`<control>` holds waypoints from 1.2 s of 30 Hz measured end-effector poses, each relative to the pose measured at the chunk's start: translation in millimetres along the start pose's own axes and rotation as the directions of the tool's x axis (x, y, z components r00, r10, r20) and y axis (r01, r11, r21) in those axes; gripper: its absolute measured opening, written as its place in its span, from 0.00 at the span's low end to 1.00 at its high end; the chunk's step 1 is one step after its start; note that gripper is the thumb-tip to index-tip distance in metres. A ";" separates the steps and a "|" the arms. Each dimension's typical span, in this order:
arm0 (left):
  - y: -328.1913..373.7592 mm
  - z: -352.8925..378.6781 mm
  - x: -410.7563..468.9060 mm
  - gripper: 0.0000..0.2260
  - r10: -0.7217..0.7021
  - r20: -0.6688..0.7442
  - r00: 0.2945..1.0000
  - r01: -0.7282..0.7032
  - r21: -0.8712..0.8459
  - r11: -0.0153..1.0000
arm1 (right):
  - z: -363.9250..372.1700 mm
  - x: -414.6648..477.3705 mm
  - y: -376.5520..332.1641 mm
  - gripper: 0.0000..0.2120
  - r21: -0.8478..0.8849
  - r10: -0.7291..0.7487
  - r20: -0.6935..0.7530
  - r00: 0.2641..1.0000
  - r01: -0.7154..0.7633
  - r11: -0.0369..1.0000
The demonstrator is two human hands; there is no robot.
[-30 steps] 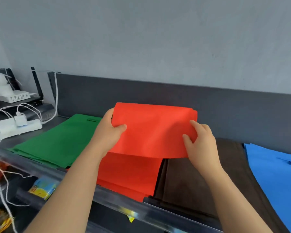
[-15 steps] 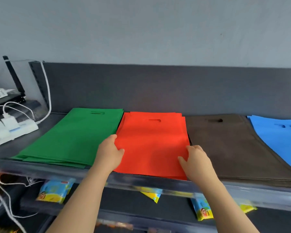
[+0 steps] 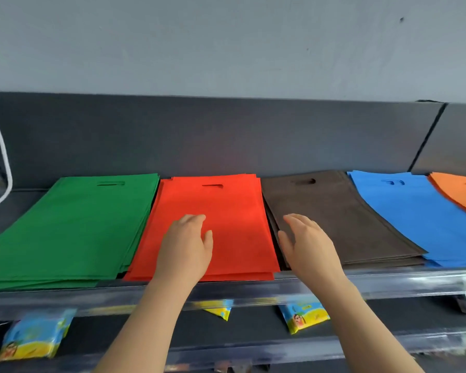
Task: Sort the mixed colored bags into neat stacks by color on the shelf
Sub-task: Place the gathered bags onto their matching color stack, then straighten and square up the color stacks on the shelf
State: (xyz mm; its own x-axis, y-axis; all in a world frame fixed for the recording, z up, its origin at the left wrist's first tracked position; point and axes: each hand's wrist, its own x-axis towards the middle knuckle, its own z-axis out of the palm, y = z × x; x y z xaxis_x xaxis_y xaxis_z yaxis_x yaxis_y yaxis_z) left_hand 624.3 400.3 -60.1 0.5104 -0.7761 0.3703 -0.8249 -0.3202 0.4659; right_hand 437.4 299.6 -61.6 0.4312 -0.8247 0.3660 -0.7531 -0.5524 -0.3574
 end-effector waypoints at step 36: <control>484.5 275.7 -30.0 0.18 0.387 0.233 0.892 -0.306 -0.319 0.897 | -221.3 -55.0 485.3 0.21 -0.205 0.329 -0.140 0.934 -0.353 0.913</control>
State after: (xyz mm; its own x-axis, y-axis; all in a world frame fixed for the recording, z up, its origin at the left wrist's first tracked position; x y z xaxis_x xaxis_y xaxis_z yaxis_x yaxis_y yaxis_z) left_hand 142.3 118.7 -67.0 0.0796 -0.9430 0.3231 -0.8185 0.1232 0.5611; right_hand -61.7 103.8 -65.0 0.0849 -0.9349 0.3446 -0.9415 -0.1885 -0.2795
